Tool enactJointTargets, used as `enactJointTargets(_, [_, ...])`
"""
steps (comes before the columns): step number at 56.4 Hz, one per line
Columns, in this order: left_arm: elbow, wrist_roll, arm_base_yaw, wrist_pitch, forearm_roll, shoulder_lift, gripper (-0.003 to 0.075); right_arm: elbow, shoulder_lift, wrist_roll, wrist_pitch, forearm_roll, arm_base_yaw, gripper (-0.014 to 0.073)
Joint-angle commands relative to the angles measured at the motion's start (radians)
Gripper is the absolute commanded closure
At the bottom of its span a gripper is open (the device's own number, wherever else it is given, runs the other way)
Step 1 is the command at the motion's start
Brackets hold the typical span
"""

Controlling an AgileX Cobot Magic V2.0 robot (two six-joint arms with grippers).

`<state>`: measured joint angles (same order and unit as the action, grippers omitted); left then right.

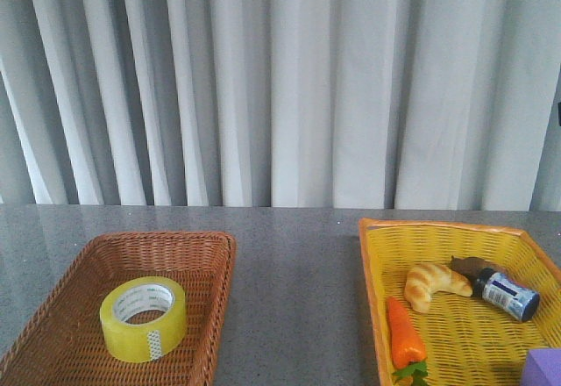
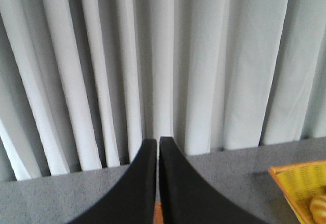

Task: Transfer tape with both arms

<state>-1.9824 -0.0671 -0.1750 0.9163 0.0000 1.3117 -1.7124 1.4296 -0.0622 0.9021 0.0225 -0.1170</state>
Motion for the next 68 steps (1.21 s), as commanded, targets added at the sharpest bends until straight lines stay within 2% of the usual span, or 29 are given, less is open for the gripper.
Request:
enactJointTargets(1, [-0.023, 0.000, 0.003, -0.044, -0.014, -0.023, 0.0727, -0.024, -0.027, 0.000, -0.070, -0.007, -0.006, 0.0601])
enactJointTargets(45, [0.003, 0.001, 0.003, -0.042, -0.014, -0.058, 0.0727, -0.024, -0.027, 0.000, -0.070, -0.007, -0.006, 0.0601])
enactJointTargets(51, [0.136, 0.010, 0.003, -0.083, 0.000, -0.140, 0.0727, -0.024, -0.027, 0.000, -0.070, -0.007, -0.006, 0.0601])
enactJointTargets(56, [0.345, 0.010, 0.003, -0.167, 0.043, -0.235, 0.0727, -0.024, -0.027, 0.000, -0.070, -0.007, -0.006, 0.0601])
enactJointTargets(68, [0.945, -0.002, 0.003, -0.526, 0.069, -0.471, 0.0727, -0.024, -0.027, 0.000, -0.070, -0.007, -0.006, 0.0601])
